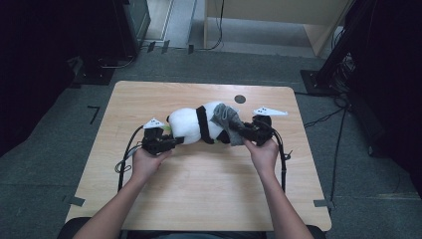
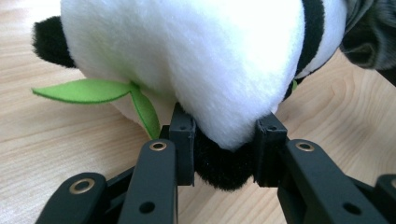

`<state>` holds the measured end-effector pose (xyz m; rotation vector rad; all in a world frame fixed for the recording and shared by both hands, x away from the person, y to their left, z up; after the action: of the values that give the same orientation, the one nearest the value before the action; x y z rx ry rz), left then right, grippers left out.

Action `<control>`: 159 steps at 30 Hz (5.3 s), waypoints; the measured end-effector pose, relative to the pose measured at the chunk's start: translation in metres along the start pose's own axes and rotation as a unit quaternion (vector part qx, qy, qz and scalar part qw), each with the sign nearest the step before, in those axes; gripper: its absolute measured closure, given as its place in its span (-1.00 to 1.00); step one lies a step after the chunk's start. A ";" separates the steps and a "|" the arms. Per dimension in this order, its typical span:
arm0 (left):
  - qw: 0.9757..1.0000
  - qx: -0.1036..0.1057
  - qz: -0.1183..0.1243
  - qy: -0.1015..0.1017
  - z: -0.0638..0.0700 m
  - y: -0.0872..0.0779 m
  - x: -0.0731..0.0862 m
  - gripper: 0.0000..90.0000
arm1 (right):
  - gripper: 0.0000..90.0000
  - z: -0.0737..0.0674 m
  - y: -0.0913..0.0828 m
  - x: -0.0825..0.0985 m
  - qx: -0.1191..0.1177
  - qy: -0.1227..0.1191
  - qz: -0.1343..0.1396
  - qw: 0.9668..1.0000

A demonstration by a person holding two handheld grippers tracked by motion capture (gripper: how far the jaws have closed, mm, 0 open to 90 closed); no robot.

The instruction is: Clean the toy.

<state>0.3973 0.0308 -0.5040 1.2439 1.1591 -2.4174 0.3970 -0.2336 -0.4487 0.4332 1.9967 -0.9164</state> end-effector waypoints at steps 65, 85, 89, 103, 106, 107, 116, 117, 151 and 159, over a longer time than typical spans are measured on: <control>0.998 0.044 -0.019 0.043 0.009 0.005 0.005 0.52 | 0.73 0.053 0.007 0.030 0.064 0.043 -0.029 0.997; 0.990 0.118 -0.036 0.070 0.039 -0.025 0.007 0.48 | 0.73 0.017 -0.028 -0.019 -0.002 -0.008 0.033 0.999; 0.989 0.116 -0.048 0.074 0.038 -0.017 0.014 0.47 | 0.73 0.015 -0.011 -0.011 0.004 -0.031 -0.008 0.999; 0.987 0.070 -0.049 0.135 0.030 -0.009 0.022 0.09 | 0.74 0.027 0.008 -0.006 0.021 -0.038 -0.057 0.997; 0.987 0.078 -0.053 0.128 0.027 -0.012 0.021 -0.03 | 0.74 0.028 0.007 -0.006 0.024 -0.040 -0.057 0.997; 0.987 0.081 -0.054 0.126 0.026 -0.013 0.020 -0.04 | 0.74 0.028 0.007 -0.006 0.025 -0.040 -0.057 0.997; 0.986 0.098 -0.007 0.138 0.012 -0.038 0.006 -0.14 | 0.73 0.027 0.007 -0.006 0.021 -0.041 -0.057 0.997; 0.986 0.099 -0.003 0.137 0.010 -0.040 0.003 -0.15 | 0.73 0.026 0.007 -0.005 0.020 -0.040 -0.058 0.997; 0.970 0.166 -0.031 0.176 -0.019 0.007 -0.054 -0.26 | 0.73 0.021 0.011 -0.005 0.011 -0.042 -0.058 0.997; 0.966 0.179 -0.063 0.174 -0.022 0.016 -0.041 -0.46 | 0.72 0.018 0.014 -0.005 0.005 -0.048 -0.058 0.997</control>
<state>0.4441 0.0287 -0.4893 1.8144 0.9227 -2.6614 0.4184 -0.2376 -0.4570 0.2761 1.9466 -1.0011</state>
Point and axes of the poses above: each handheld gripper's, and its own axes: y roughly forward along the jaws, x roughly out of its underside, z roughly to its right, the point moved 6 cm from there along y, roughly forward along the jaws
